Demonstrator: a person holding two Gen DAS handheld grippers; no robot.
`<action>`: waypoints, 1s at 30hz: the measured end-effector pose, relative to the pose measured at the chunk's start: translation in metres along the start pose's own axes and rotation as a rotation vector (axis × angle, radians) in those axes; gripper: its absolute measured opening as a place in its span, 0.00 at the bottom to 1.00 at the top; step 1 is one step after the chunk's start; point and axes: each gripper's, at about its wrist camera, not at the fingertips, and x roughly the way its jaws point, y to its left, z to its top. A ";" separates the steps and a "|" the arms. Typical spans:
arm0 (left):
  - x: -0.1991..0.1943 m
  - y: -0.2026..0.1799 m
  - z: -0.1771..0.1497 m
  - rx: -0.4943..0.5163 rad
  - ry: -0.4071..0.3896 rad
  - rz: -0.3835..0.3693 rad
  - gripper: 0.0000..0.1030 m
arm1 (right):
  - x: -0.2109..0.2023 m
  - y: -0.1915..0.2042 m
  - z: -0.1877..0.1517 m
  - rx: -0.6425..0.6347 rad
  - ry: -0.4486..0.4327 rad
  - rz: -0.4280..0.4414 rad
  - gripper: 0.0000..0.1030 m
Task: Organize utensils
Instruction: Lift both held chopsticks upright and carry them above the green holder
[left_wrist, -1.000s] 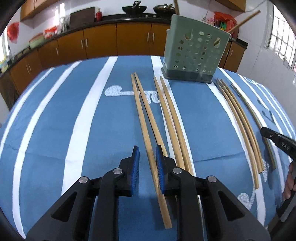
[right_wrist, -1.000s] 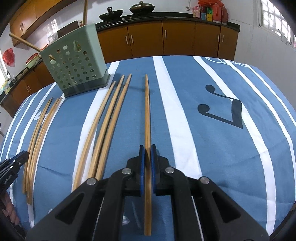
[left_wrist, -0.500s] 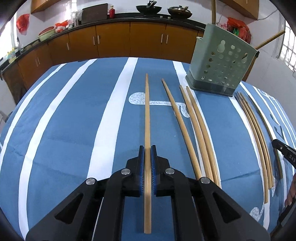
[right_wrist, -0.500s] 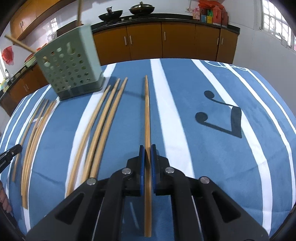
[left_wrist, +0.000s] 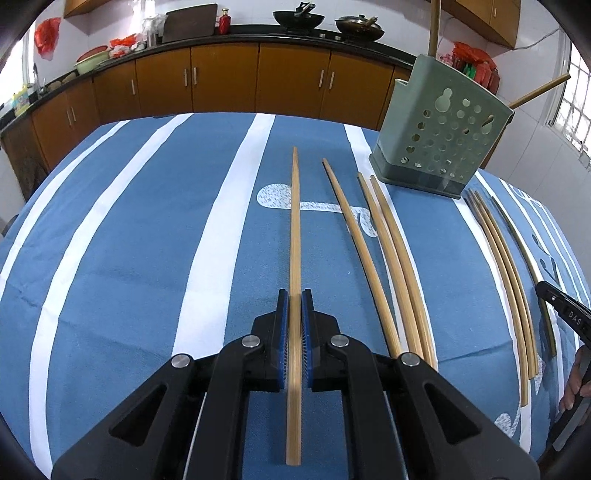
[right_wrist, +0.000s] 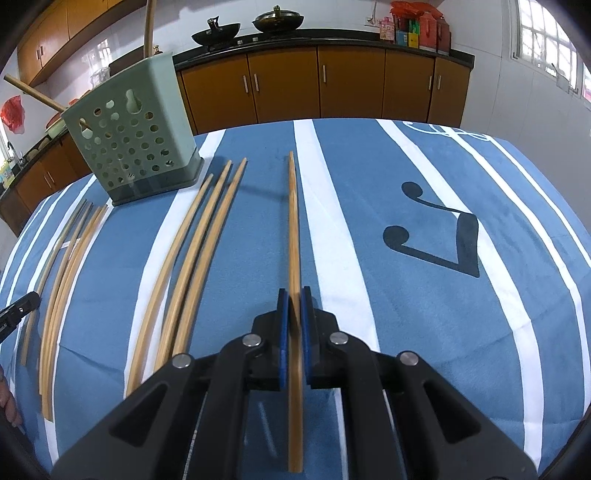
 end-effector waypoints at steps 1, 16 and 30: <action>0.000 0.000 0.000 -0.003 0.000 -0.002 0.08 | 0.000 0.000 0.000 0.001 0.000 0.000 0.08; -0.007 -0.002 -0.009 0.017 0.001 -0.001 0.08 | -0.005 0.003 -0.008 -0.033 0.003 -0.006 0.09; -0.031 -0.001 0.003 0.037 -0.043 -0.003 0.07 | -0.037 -0.007 0.005 0.005 -0.068 0.032 0.07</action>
